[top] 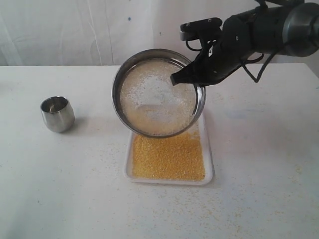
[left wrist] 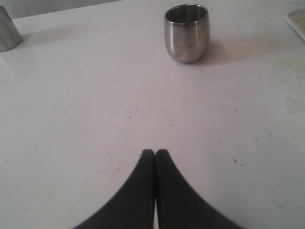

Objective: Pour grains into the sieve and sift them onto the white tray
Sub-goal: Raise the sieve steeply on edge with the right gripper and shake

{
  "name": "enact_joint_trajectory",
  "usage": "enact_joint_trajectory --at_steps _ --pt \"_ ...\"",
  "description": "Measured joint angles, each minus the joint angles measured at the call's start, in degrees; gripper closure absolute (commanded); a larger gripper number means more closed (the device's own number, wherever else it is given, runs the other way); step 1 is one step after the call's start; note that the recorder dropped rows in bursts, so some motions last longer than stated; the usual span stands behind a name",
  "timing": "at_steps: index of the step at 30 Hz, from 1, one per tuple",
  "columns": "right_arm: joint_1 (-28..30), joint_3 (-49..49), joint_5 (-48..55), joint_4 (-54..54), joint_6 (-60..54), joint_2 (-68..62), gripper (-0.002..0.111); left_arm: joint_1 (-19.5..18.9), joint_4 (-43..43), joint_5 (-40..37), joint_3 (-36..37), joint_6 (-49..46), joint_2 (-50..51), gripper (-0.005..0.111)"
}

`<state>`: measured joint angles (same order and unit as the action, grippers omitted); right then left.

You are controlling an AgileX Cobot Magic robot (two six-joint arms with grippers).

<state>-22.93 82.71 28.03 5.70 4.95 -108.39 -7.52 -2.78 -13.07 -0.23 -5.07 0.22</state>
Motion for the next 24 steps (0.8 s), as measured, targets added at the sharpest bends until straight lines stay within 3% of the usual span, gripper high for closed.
enact_joint_trajectory --at_steps 6,24 --pt "0.0 -0.12 -3.89 0.97 0.0 0.0 0.108 0.0 0.0 0.0 0.0 0.0 0.0 0.107" --pt "0.0 -0.12 -0.72 4.38 0.0 0.0 0.108 0.0 0.0 0.0 0.0 0.0 0.0 0.107"
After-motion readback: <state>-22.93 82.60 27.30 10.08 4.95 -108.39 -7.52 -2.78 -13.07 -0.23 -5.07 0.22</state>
